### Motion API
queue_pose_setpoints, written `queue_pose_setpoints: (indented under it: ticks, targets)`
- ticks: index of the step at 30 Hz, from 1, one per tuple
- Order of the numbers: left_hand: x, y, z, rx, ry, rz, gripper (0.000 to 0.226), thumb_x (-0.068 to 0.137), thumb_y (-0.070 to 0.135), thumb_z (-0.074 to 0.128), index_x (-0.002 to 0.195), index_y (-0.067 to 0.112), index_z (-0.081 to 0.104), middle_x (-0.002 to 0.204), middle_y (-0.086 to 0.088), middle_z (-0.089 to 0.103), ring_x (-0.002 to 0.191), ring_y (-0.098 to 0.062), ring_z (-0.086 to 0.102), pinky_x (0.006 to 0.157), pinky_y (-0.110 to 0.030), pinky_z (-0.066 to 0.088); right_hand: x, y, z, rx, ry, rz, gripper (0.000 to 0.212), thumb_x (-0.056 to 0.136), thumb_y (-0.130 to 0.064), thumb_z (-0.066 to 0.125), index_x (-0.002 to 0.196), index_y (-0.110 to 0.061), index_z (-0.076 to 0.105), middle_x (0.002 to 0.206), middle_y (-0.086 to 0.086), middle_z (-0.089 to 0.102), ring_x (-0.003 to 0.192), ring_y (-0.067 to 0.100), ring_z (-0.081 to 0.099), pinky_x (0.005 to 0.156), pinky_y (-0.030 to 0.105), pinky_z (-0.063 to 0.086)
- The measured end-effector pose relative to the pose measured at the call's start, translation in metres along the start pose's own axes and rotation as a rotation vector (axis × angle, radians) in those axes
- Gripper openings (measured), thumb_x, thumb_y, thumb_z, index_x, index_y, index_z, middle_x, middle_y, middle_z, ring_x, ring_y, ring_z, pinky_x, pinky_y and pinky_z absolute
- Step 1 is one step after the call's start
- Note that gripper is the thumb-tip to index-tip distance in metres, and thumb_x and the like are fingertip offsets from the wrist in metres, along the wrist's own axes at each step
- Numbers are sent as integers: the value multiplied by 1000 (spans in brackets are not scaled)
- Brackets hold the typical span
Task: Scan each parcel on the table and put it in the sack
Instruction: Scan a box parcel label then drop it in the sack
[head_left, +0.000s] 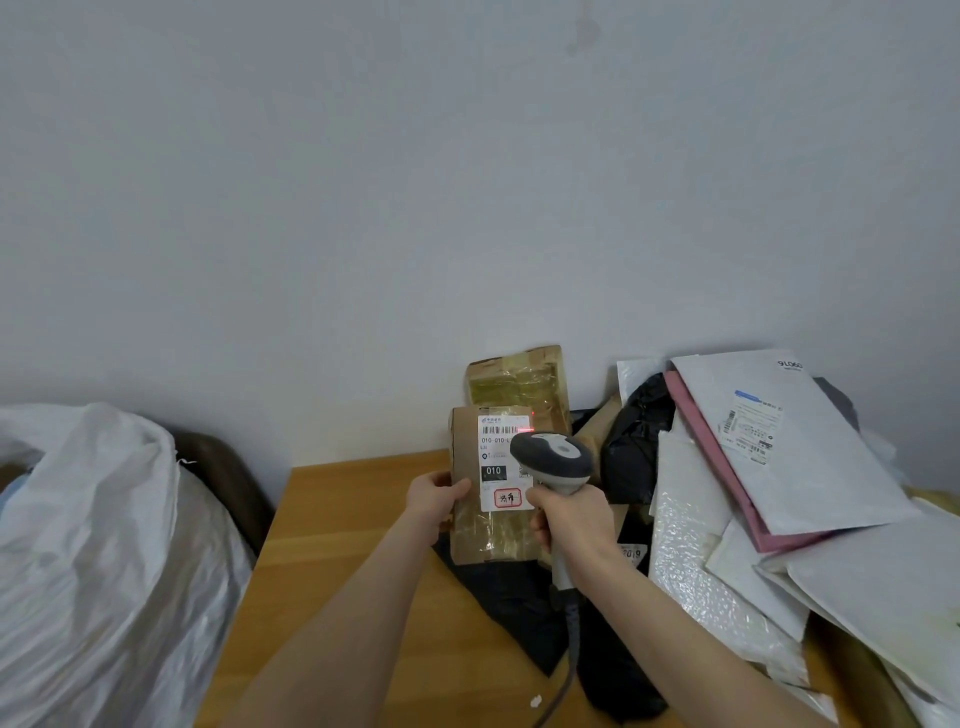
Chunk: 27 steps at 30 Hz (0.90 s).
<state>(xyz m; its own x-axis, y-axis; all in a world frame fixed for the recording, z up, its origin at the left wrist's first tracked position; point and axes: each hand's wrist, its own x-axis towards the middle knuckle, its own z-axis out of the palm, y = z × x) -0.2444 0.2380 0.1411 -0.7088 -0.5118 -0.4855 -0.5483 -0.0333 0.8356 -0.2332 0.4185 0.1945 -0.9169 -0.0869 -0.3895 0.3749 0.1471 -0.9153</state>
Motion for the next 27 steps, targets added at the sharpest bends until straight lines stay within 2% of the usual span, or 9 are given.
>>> queue_pose_setpoints:
  ticks: [11, 16, 18, 21, 24, 27]
  targets:
    - [-21, -7, -14, -7, 60, 26, 41, 90, 19, 64, 128, 9, 53, 120, -11, 63, 112, -31, 59, 95, -52, 50, -16, 0, 3, -11, -58, -49, 14, 81, -10, 66, 68, -6, 65, 54, 7, 62, 53, 21, 58, 59, 34, 50]
    - [-34, -12, -28, -35, 80, 40, 36, 90, 20, 64, 124, 11, 55, 115, -8, 65, 107, -28, 60, 82, -42, 53, -25, 1, 10, -29, -133, -78, 13, 83, -12, 67, 71, -7, 65, 57, 5, 61, 55, 18, 59, 65, 36, 52]
    - [-41, -15, -37, -59, 96, 39, 33, 90, 19, 64, 122, 11, 56, 112, -8, 65, 106, -28, 61, 82, -43, 54, -28, 1, 17, -5, -182, -81, 10, 83, -11, 69, 76, -5, 67, 62, 8, 64, 58, 19, 60, 66, 36, 52]
    - [-51, -18, -59, -65, 118, 53, 33, 91, 20, 63, 122, 11, 55, 108, -6, 65, 101, -25, 62, 73, -37, 54, -32, -5, 32, 35, -224, -77, 11, 84, -11, 71, 74, -8, 67, 63, 8, 68, 55, 16, 60, 61, 30, 52]
    - [-60, -18, -91, -96, 149, 76, 33, 92, 22, 62, 121, 9, 55, 102, -4, 66, 93, -21, 63, 62, -31, 52, -32, -19, 54, 46, -232, -100, 10, 85, -12, 71, 78, -7, 65, 75, 13, 72, 59, 18, 62, 63, 32, 52]
    - [-68, -15, -132, -148, 196, 102, 32, 93, 22, 62, 120, 5, 57, 95, -4, 67, 85, -20, 65, 61, -33, 54, -32, -35, 83, 34, -285, -134, 10, 85, -12, 70, 80, -6, 65, 70, 8, 70, 56, 14, 61, 58, 27, 51]
